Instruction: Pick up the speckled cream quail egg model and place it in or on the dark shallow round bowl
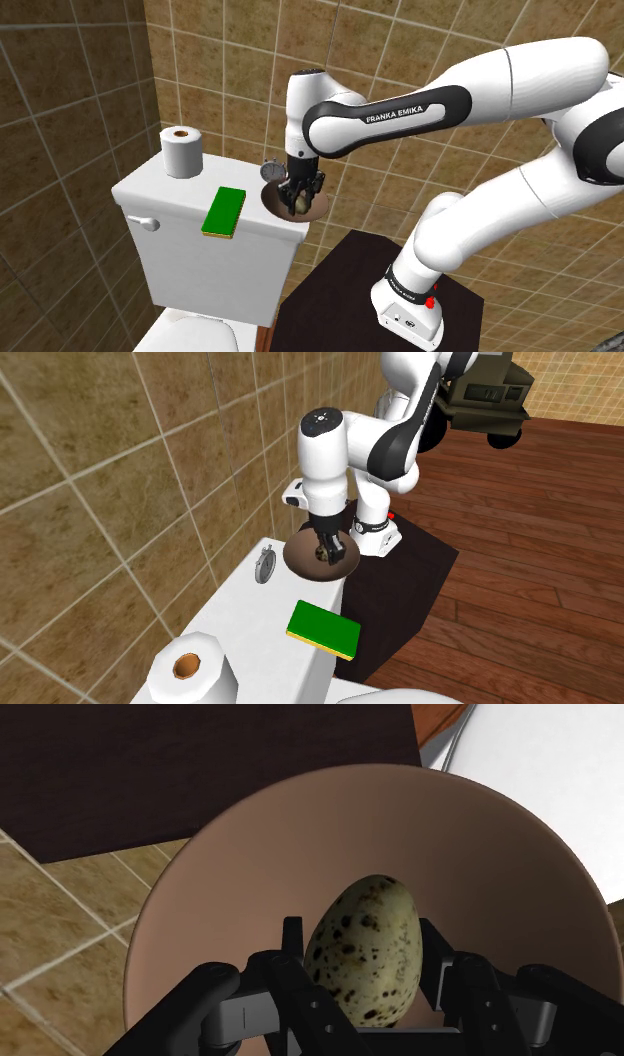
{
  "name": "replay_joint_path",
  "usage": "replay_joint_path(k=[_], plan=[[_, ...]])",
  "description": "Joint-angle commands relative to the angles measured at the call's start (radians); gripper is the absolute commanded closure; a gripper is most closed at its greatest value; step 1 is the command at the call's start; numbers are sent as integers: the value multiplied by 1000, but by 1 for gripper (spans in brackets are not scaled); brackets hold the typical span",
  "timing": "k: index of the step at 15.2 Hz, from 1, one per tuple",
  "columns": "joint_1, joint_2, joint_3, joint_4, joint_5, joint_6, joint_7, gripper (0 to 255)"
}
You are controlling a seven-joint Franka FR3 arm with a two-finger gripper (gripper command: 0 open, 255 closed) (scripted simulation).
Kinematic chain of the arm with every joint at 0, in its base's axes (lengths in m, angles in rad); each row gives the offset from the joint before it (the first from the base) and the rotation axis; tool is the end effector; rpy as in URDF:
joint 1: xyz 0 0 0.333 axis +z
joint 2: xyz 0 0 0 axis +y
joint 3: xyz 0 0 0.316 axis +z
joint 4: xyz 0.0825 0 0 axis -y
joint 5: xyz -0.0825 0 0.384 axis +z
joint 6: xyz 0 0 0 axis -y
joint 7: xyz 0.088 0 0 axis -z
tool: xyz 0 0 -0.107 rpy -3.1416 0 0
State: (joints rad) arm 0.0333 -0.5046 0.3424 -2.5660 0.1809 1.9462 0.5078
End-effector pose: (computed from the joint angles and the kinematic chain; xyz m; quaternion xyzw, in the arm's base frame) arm 0.3455 0.1476 0.4135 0.9893 -0.1299 -0.0606 0.0268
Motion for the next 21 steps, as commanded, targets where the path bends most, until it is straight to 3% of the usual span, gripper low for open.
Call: replay_joint_path(k=[1, 19, 21], plan=[[-1, -8, -4, 17, -2, -25, -1, 255], [-7, -58, -41, 223, -23, -281, 0, 255], [-16, -22, -40, 247, -32, -270, -2, 255]])
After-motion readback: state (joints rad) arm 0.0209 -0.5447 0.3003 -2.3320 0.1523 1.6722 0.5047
